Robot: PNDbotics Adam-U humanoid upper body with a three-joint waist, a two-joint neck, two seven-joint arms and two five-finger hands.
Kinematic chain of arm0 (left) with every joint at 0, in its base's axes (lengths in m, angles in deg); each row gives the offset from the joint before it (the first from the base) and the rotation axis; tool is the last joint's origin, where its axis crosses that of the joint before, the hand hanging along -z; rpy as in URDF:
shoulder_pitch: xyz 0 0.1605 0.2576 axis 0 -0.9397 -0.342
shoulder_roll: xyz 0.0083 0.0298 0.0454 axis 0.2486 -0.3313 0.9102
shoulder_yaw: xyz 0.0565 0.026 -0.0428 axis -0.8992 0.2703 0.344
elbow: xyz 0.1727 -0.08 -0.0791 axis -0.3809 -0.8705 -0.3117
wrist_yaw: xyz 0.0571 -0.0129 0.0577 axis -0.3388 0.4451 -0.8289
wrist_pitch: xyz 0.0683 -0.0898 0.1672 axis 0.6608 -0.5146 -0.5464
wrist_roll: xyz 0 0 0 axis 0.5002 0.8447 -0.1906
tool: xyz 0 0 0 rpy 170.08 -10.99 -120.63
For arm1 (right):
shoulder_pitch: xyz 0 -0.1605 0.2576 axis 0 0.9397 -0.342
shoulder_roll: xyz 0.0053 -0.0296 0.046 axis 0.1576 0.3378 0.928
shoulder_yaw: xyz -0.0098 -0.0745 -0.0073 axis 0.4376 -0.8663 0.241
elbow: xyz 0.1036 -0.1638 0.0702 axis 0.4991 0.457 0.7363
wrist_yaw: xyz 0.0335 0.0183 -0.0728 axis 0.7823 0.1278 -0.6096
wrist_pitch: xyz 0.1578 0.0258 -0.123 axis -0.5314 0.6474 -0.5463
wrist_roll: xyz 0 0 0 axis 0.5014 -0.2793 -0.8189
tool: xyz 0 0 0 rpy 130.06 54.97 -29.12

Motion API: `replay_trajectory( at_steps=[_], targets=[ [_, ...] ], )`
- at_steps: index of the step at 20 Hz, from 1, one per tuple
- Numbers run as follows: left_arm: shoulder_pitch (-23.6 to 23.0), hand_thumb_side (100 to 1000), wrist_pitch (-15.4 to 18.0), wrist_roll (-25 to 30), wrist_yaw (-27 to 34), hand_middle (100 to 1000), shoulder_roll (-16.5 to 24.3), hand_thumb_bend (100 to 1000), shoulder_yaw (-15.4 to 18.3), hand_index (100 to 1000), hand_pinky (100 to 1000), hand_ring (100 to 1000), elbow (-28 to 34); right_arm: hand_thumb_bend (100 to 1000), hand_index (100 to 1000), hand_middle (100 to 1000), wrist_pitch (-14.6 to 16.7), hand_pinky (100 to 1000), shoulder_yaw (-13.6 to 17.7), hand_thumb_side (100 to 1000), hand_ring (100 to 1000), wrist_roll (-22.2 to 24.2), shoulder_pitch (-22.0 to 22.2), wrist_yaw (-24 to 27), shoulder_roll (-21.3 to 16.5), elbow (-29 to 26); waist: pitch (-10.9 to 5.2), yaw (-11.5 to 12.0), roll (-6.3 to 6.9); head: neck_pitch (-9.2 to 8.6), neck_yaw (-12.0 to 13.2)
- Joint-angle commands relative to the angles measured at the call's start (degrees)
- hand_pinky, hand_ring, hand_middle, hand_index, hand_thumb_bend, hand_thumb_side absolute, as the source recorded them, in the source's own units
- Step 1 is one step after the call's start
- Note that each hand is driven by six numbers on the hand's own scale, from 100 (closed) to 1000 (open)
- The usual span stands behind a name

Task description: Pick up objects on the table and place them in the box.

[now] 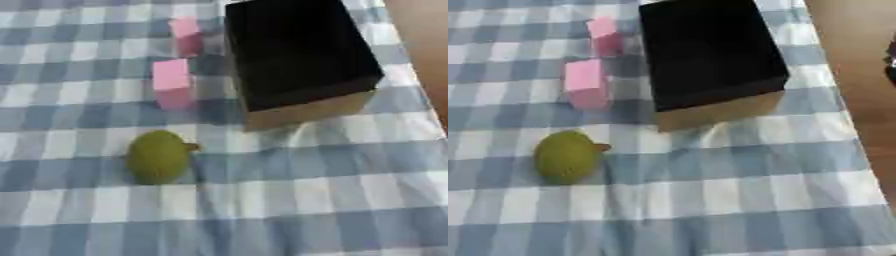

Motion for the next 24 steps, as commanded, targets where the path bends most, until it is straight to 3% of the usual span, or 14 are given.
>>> replay_trajectory(
  at_steps=[1, 12, 19, 20, 24],
  targets=[
    [0.76, 623, 0.75, -0.39, -1.33, 782, 3.78, 100, -0.33, 927, 870, 822, 0.19, 100, 906, 478, 0.43, 901, 0.11, 246, 891, -0.25, -0.1, -1.11, -1.97, -0.58, -1.79, -0.19, 0.81, 0.54, 0.3],
    [1.44, 653, -0.36, 0.37, -3.6, 775, 2.93, 100, -1.3, 926, 864, 815, 0.0, 100, 907, 472, 0.05, 903, -0.21, 320, 901, -0.35, -0.16, -1.9, -1.45, -0.58, -1.21, -0.15, 0.94, 0.42, 0.04],
    [3.65, 665, -1.52, 2.09, -6.27, 772, 4.44, 100, -3.84, 924, 861, 811, -0.65, 100, 907, 470, 0.03, 903, -0.34, 326, 902, -0.2, 0.15, -2.16, -1.49, -0.58, -1.24, -0.02, 1.07, 0.64, 0.03],
    [3.74, 654, -1.56, 2.08, -6.4, 771, 4.49, 100, -3.95, 919, 856, 810, -0.7, 100, 908, 467, 0.02, 904, -0.36, 360, 907, -0.19, 0.18, -2.18, -1.51, -0.58, -1.25, 0.02, 1.11, 0.67, 0.03],
    [7.46, 657, -3.51, 4.3, -8.76, 778, 6.75, 100, -7.05, 922, 856, 815, -3.14, 100, 908, 468, -0.33, 904, -0.72, 365, 909, 0.15, 0.27, -2.07, -1.83, -0.58, -1.47, 0.25, 1.74, 0.95, 0.13]
  ],
)
